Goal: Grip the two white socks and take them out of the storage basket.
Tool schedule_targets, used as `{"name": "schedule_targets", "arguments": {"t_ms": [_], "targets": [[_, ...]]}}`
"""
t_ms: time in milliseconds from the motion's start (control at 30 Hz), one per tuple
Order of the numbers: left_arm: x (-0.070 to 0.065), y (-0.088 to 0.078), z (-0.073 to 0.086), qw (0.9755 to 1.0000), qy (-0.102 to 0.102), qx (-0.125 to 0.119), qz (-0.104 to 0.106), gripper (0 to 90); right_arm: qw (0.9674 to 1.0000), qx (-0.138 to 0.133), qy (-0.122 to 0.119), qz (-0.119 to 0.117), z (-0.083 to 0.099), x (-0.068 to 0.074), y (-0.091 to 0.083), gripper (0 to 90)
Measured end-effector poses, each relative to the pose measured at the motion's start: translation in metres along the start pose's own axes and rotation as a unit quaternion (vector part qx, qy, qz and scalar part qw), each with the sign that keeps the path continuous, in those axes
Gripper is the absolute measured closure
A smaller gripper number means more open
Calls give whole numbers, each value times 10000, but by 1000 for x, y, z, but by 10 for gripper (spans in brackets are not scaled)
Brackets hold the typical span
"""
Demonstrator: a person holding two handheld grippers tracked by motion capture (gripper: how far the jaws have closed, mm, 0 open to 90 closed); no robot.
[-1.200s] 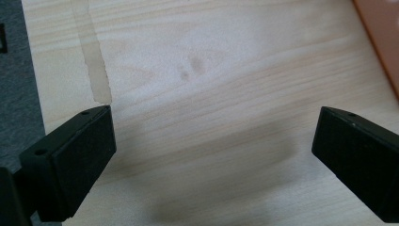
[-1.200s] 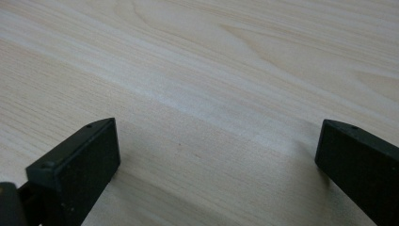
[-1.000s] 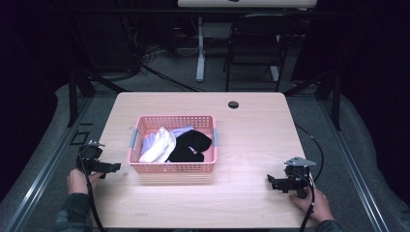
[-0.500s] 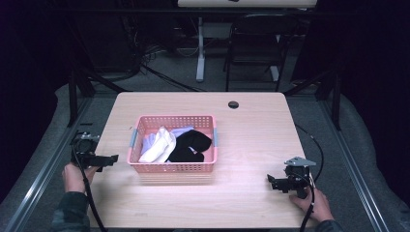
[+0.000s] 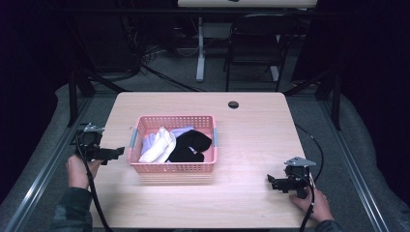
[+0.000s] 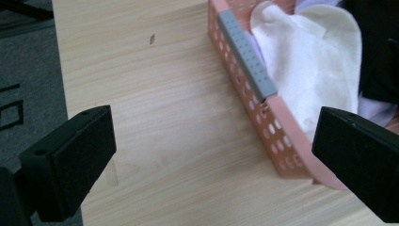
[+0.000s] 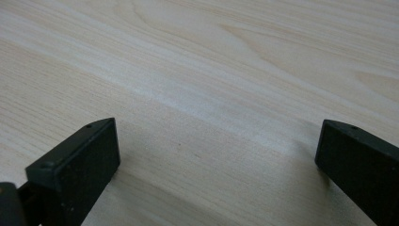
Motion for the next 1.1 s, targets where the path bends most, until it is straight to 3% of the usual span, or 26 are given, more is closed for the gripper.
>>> {"name": "schedule_targets", "arguments": {"t_ms": [200, 667, 833, 1100], "targets": [[-12, 4, -15, 9998, 173, 46, 99, 1, 10000, 0, 1, 2, 0, 0, 0, 0], [-36, 30, -43, 9988, 321, 100, 356, 2, 10000, -2, 2, 4, 0, 0, 0, 0], [-47, 43, -52, 9976, 360, 255, 537, 2, 10000, 0, 0, 2, 0, 0, 0, 0], [-61, 62, -63, 9956, 466, 484, 658, 13, 10000, 0, 1, -1, 0, 0, 0, 0]]}}
Point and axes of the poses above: each handheld gripper's, and its own axes: y roughly forward along the jaws, z roughly out of its underside, x roughly to its left, the point moved 5 cm from there along y, roughly forward along the jaws, and after that the axes turned 3 degrees about z, right-handed, at the moved point
